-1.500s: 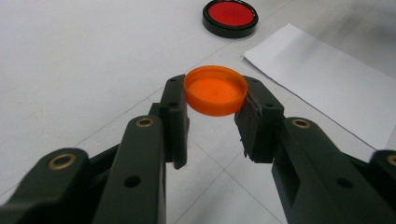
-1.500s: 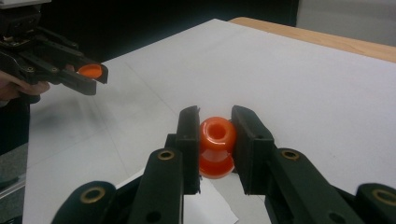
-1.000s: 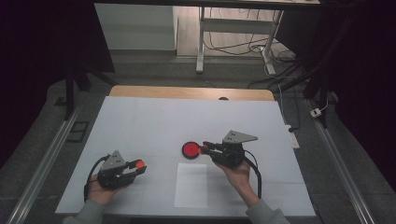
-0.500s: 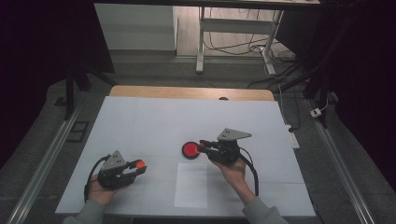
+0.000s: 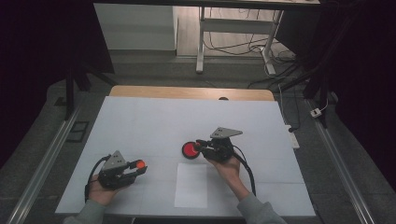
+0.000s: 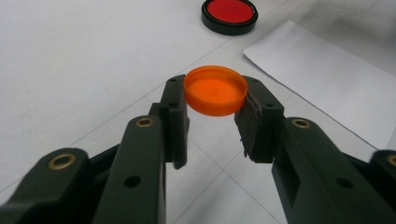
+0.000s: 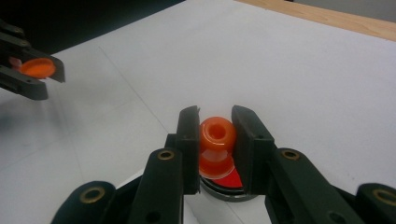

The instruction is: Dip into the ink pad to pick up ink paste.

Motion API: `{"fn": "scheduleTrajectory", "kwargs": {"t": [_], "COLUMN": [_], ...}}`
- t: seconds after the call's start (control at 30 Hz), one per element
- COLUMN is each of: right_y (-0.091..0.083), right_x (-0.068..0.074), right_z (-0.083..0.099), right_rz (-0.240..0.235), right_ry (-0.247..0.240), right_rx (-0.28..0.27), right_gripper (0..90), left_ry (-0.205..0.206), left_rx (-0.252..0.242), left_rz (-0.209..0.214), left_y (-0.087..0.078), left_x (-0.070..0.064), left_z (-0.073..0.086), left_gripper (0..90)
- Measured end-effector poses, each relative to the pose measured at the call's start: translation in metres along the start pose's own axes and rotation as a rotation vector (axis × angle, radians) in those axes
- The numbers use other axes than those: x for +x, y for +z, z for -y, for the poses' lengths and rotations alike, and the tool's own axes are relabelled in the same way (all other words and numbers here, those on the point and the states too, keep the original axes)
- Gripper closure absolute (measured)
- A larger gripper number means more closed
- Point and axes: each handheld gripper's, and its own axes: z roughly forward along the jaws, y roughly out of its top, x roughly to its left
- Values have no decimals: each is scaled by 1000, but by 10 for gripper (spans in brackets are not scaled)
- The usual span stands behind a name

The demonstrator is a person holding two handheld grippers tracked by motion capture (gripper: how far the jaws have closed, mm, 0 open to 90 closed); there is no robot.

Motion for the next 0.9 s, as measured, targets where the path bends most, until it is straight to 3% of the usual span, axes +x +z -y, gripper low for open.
{"fn": "scheduleTrajectory", "kwargs": {"t": [0.9], "right_y": [34], "right_x": [-9], "right_z": [-1], "right_rz": [46], "right_ry": [-40], "right_rx": [65], "right_gripper": [722], "left_ry": [2], "left_rx": [12], "left_rz": [6], "left_y": [3], "left_x": [-1], "left_z": [0], "left_gripper": [648]}}
